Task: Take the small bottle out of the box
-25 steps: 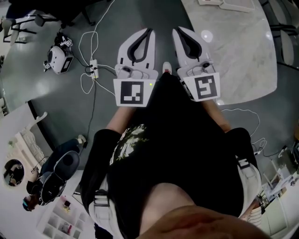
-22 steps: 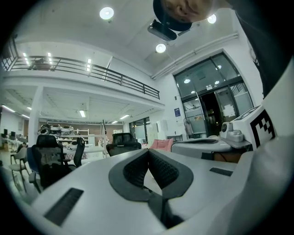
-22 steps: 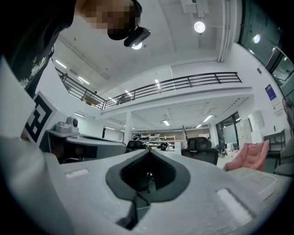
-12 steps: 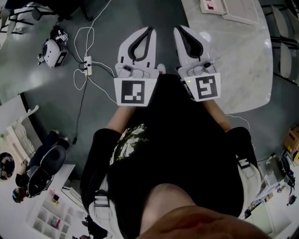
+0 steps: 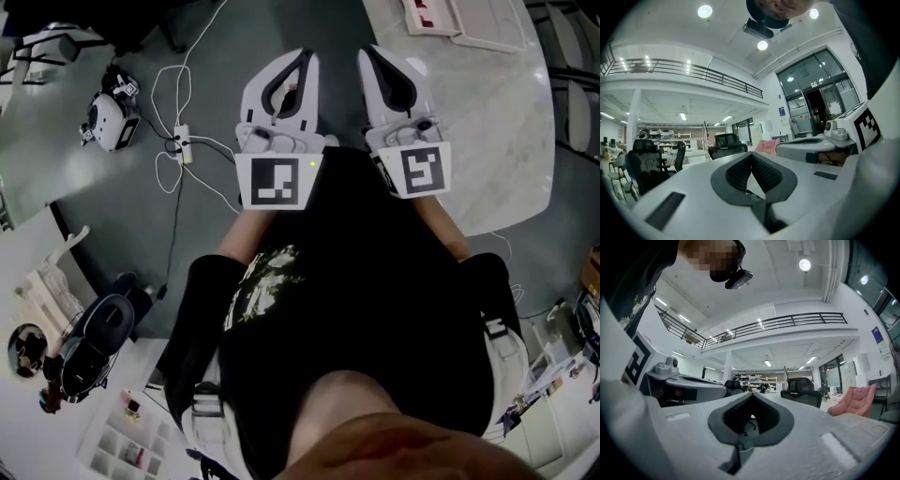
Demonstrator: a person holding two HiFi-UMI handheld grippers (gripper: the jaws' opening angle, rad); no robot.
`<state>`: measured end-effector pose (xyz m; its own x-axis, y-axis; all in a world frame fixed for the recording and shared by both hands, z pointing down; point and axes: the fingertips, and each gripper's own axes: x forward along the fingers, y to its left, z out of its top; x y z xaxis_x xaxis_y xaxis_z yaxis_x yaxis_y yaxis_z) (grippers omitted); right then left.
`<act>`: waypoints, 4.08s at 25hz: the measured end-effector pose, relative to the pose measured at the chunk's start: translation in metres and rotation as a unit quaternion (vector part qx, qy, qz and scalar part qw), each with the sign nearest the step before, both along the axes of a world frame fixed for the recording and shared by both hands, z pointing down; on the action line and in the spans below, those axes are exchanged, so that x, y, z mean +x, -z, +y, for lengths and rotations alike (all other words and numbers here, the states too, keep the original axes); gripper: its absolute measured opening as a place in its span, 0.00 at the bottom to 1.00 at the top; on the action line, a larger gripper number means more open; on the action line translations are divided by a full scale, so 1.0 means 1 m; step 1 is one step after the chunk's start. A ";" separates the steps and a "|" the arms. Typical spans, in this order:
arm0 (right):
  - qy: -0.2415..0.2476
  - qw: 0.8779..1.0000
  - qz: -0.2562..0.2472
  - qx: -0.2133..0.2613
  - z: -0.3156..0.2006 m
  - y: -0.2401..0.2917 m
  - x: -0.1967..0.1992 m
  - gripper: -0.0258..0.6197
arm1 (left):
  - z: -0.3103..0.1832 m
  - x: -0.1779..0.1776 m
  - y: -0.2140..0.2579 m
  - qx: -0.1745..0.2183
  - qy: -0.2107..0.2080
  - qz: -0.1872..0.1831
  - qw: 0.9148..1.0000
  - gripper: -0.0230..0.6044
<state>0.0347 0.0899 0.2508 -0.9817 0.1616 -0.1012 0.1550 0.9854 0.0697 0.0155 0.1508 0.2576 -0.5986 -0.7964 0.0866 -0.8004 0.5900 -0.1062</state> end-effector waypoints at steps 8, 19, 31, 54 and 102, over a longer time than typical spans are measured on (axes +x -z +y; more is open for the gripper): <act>-0.030 1.000 0.011 0.000 -0.033 0.002 -0.076 0.03 | -0.045 -0.078 0.010 0.012 -0.046 -0.005 0.999 0.06; -0.094 0.995 0.015 0.005 -0.071 0.009 -0.171 0.03 | -0.098 -0.177 0.018 0.007 -0.132 0.001 0.991 0.06; -0.195 0.980 0.030 -0.001 -0.113 -0.005 -0.229 0.03 | -0.153 -0.248 0.003 0.010 -0.253 0.017 0.967 0.06; -0.390 0.913 0.116 -0.015 -0.203 -0.065 -0.152 0.04 | -0.264 -0.178 -0.067 -0.060 -0.494 0.097 0.862 0.06; -0.096 0.812 0.565 -0.112 -0.411 -0.367 -0.146 0.36 | -0.504 -0.182 -0.239 -0.250 -0.529 0.155 0.796 0.06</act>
